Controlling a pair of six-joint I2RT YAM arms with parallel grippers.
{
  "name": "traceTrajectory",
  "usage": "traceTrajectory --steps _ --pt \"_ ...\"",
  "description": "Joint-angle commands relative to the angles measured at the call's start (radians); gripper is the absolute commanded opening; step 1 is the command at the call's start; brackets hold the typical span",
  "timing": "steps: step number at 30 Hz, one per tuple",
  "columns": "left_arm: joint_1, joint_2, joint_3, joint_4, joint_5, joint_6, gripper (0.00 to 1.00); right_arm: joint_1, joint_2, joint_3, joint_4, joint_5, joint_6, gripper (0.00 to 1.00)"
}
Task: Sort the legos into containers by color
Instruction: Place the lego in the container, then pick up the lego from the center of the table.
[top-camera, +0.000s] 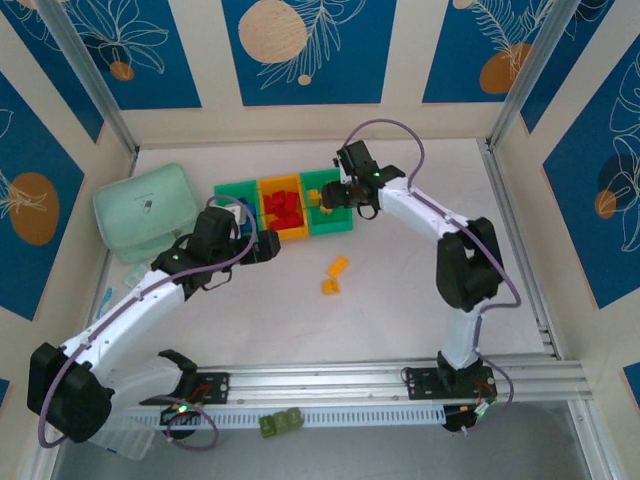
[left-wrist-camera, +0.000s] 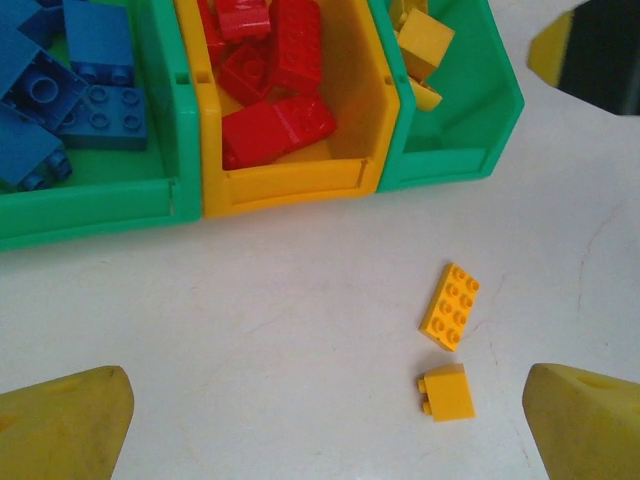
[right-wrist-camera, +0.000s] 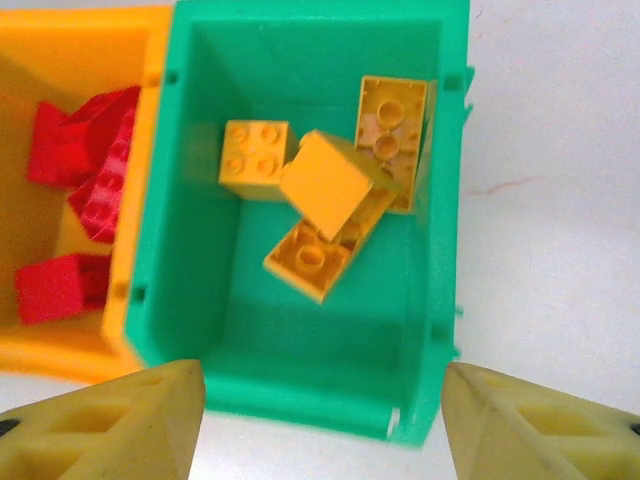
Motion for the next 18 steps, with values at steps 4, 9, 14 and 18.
traceTrajectory --steps 4,9,14,18 --pt "0.003 -0.037 -0.030 0.010 0.091 -0.003 0.99 0.060 -0.147 -0.186 0.004 0.010 0.090 0.67" --pt "-0.010 -0.063 -0.095 0.040 0.093 -0.039 0.99 0.098 -0.202 -0.306 0.015 0.002 0.196 0.69" --pt "-0.028 -0.087 -0.150 0.084 0.090 -0.082 0.99 0.157 -0.215 -0.404 0.072 0.023 0.279 0.72" --pt "-0.050 -0.091 -0.173 0.113 0.081 -0.106 0.99 0.185 -0.180 -0.432 0.088 0.029 0.354 0.75"
